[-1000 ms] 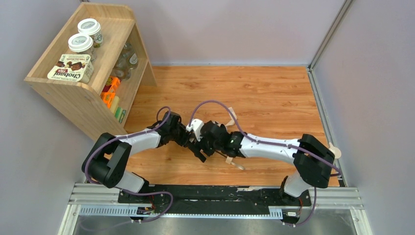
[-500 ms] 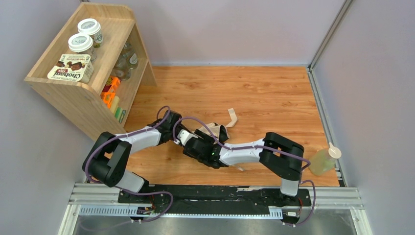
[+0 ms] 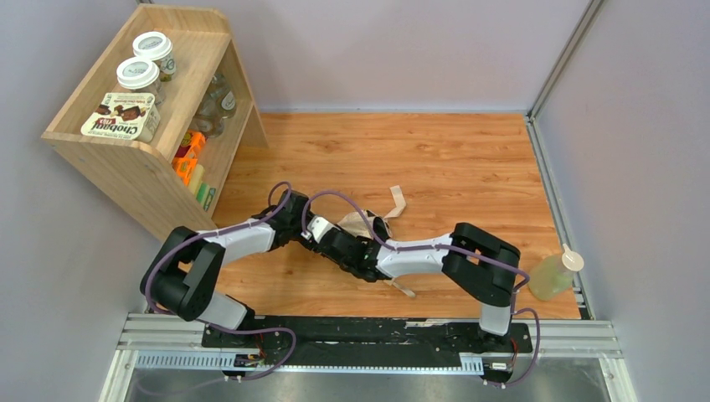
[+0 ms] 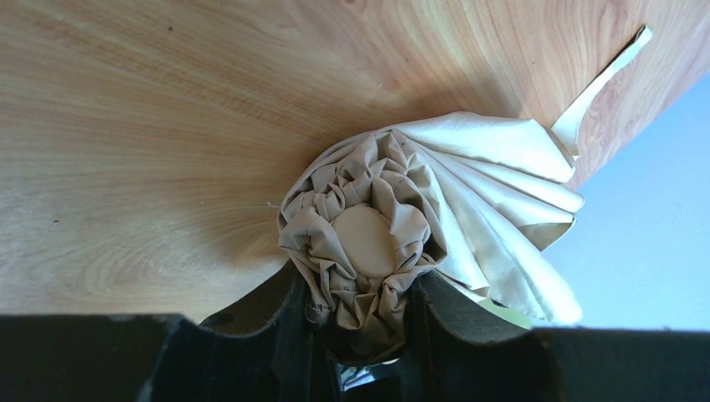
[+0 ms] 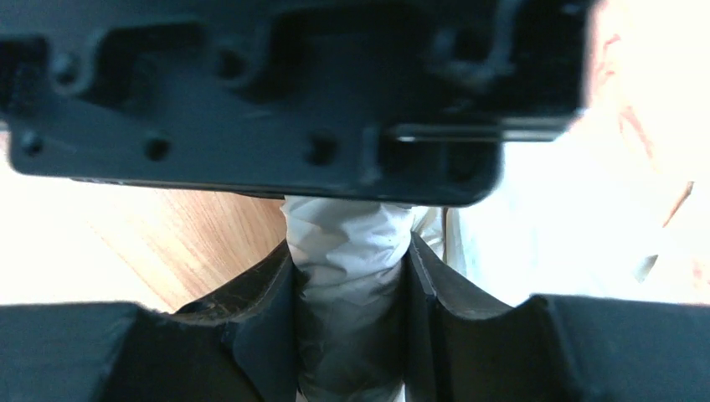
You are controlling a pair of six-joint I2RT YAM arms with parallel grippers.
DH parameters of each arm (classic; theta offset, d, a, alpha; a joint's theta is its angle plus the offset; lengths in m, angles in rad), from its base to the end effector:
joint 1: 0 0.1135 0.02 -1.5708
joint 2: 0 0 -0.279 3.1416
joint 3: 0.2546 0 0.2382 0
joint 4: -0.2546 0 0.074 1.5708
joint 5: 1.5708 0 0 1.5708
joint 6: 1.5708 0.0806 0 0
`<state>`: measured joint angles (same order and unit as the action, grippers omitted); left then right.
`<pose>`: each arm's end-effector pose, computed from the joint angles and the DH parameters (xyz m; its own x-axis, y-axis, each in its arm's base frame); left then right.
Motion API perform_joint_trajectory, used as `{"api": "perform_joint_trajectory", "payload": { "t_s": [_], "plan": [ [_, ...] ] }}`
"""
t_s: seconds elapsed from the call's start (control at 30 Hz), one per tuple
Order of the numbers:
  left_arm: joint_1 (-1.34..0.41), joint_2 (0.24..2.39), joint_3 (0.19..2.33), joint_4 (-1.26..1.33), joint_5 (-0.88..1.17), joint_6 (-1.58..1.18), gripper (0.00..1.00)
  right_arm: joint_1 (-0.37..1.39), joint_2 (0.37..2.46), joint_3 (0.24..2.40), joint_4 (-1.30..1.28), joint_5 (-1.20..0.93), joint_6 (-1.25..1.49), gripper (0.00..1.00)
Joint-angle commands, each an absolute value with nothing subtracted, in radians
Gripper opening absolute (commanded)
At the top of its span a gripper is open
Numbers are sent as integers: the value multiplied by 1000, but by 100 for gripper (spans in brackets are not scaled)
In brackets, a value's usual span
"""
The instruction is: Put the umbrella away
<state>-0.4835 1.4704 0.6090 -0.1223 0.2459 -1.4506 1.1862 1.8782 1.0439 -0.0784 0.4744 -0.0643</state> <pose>0.2317 -0.1438 0.1286 -0.6546 -0.7439 0.1348 -0.6634 0.4797 -0.5743 0.1815 0.3503 0.1337 -0.2500 -0.7699 -0.5871 -0.7373 0.5444 -0.4000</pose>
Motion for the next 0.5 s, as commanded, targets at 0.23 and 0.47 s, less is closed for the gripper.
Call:
{"api": "perform_joint_trajectory", "payload": {
  "t_s": [0.23, 0.47],
  "plan": [
    [-420, 1369, 566, -272, 140, -1292, 72, 974, 1954, 848, -176, -260, 155, 0],
    [-383, 1258, 555, -235, 227, -1292, 73, 864, 2008, 913, -222, -558, 178, 0]
  ]
}}
